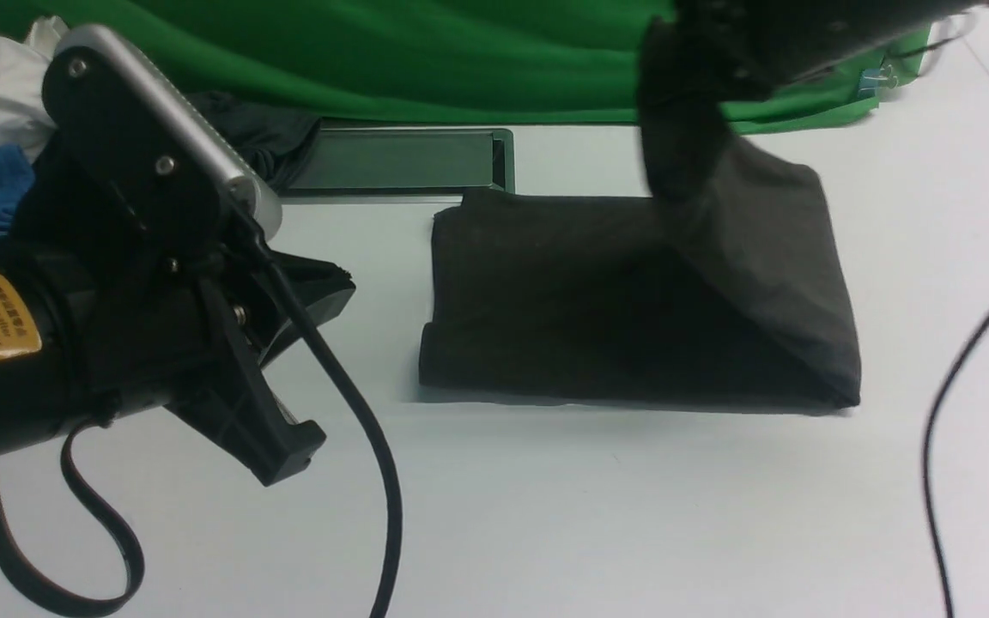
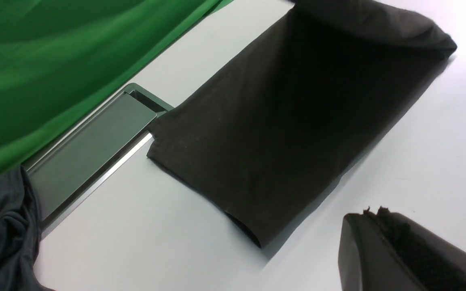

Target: Fold a long-sleeved shirt on a white desktop.

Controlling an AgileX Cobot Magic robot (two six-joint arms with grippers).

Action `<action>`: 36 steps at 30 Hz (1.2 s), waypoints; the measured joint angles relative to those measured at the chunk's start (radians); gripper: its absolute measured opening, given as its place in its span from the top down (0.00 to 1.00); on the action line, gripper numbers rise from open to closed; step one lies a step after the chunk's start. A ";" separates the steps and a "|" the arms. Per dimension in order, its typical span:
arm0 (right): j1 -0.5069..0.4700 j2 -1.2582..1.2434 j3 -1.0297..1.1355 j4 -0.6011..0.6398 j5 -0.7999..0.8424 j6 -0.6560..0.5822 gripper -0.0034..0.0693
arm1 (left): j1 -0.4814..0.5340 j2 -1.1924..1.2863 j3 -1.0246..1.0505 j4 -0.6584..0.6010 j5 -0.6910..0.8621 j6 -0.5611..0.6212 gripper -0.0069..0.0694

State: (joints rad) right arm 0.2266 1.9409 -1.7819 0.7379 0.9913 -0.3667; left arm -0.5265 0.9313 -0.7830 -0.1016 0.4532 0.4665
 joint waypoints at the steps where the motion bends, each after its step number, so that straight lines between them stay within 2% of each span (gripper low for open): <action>1: 0.017 0.014 -0.015 0.000 0.001 0.004 0.87 | 0.000 0.000 0.000 0.000 0.000 0.000 0.89; 12: 0.124 0.136 -0.100 0.014 -0.011 0.019 0.87 | 0.000 0.000 0.000 0.000 0.000 -0.003 0.89; 20: 0.160 0.192 -0.115 0.029 -0.029 0.025 0.86 | 0.000 0.000 0.000 0.000 0.000 -0.004 0.89; 24: 0.173 0.194 -0.114 0.043 -0.047 0.050 0.74 | 0.000 0.000 0.000 0.000 0.000 -0.004 0.89; 26: 0.177 0.194 -0.117 0.062 -0.070 0.080 0.51 | 0.000 0.000 0.000 0.000 0.001 -0.004 0.89; 27: 0.177 0.194 -0.117 0.064 -0.072 0.083 0.49 | 0.000 0.000 0.000 0.000 0.001 -0.004 0.89; 29: 0.177 0.187 -0.117 0.076 -0.080 0.099 0.27 | 0.000 0.000 0.000 0.000 0.005 -0.004 0.89; 31: 0.175 0.168 -0.117 0.081 -0.076 0.100 0.20 | 0.000 0.000 0.000 0.000 0.011 -0.004 0.89; 33: 0.170 0.143 -0.117 0.080 -0.063 0.094 0.20 | 0.000 0.000 0.000 0.000 0.011 -0.004 0.89; 35: 0.157 0.094 -0.117 0.038 -0.029 0.080 0.30 | 0.000 0.000 0.000 0.000 0.013 -0.004 0.89; 36: 0.156 0.085 -0.117 0.024 -0.026 0.078 0.31 | 0.000 0.000 0.000 0.000 0.014 -0.004 0.89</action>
State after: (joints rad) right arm 0.3826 2.0255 -1.8986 0.7615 0.9655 -0.2890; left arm -0.5265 0.9313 -0.7826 -0.1016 0.4669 0.4625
